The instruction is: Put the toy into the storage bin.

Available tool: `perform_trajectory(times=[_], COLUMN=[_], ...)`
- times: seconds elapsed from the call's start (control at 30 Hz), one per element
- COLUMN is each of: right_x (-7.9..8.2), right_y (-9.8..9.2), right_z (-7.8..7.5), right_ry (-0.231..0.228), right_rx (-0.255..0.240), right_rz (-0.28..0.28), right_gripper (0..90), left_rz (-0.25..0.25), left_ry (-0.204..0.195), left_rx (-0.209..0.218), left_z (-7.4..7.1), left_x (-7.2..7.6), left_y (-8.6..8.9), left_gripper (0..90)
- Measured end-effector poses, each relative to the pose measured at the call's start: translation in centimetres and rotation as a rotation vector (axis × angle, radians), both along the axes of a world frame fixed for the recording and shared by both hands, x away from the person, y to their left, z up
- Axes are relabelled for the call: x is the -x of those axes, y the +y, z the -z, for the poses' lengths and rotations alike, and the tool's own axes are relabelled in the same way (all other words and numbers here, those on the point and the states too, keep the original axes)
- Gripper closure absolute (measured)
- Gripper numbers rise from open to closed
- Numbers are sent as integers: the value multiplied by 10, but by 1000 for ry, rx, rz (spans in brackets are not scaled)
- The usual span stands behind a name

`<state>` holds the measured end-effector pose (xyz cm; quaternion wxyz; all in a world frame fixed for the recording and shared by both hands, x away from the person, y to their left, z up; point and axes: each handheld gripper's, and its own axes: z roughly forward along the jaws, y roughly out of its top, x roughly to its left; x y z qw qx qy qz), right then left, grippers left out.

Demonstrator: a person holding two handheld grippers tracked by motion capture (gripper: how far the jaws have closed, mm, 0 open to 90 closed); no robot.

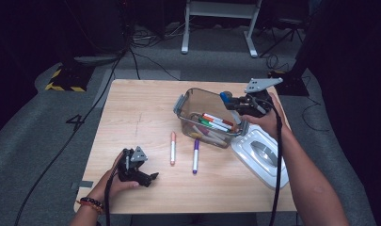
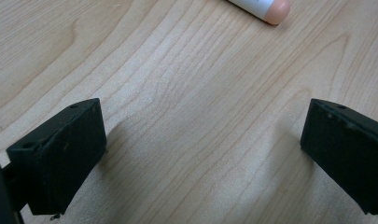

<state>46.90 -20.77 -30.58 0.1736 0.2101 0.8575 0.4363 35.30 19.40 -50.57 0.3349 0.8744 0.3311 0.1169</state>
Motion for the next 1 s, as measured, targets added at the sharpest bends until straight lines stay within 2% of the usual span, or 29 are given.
perform_trajectory(times=[0.1,0.13,0.43,0.47,0.57,0.7,0.77,0.8,0.93,0.97,1.0], right_x=[-5,-10,-30,-35,-38,-44,-44,-46,-48,-48,-48], right_y=[7,13,31,37,41,50,51,54,59,59,61], right_z=[3,7,29,36,42,55,57,62,69,69,71], right_ry=[8,23,92,114,126,174,181,205,234,234,259], right_rx=[18,33,98,123,152,208,217,247,299,299,318], right_rz=[-4,-11,-19,-24,-27,-52,-53,-65,-82,-82,-84], right_gripper=[745,745,745,745,745,745,745,745,745,745,744], left_rz=[0,0,0,0,0,0,0,0,0,0,1], left_ry=[0,0,0,0,0,0,0,0,0,0,0], left_rx=[0,0,0,0,0,0,0,0,0,0,-1], left_z=[0,0,0,0,0,0,0,0,0,0,0], left_x=[0,0,0,0,0,0,0,0,0,0,0], left_y=[0,0,0,0,0,0,0,0,0,0,0], left_gripper=[5,4,5,4,5,5,5,4,4,5,4])
